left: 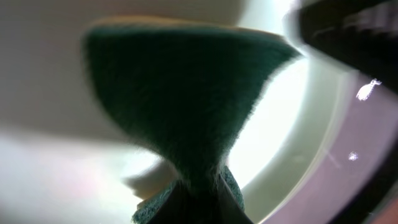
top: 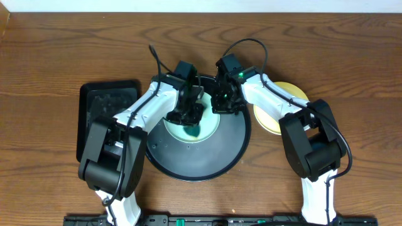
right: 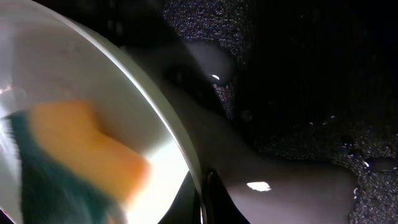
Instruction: Clean dirty plates on tray and stack at the side
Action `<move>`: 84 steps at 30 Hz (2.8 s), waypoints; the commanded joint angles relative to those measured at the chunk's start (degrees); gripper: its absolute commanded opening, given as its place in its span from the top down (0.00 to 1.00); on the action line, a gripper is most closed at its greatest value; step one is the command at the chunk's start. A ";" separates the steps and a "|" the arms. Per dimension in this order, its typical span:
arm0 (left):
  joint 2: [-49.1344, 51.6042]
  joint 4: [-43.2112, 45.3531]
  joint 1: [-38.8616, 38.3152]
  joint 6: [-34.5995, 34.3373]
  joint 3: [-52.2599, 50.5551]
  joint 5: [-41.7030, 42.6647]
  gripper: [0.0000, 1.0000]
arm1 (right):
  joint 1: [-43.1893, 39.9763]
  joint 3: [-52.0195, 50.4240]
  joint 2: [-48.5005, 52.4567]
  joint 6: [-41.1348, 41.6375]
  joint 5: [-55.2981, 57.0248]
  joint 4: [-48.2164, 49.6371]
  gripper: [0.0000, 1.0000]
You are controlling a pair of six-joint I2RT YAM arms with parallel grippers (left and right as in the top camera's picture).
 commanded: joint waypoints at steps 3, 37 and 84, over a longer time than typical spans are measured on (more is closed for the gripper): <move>0.66 6.27 -0.15 4.76 -0.37 3.48 0.92 | 0.59 -2.08 2.86 0.02 2.80 -0.85 0.99; -15.21 -20.87 19.21 -13.70 13.62 -24.63 0.92 | 1.53 -1.16 -9.25 -5.64 12.20 -3.06 0.99; -15.21 -20.04 21.20 -13.70 13.60 -24.63 0.93 | 33.20 -1.16 -32.30 -18.23 99.49 -1.88 0.99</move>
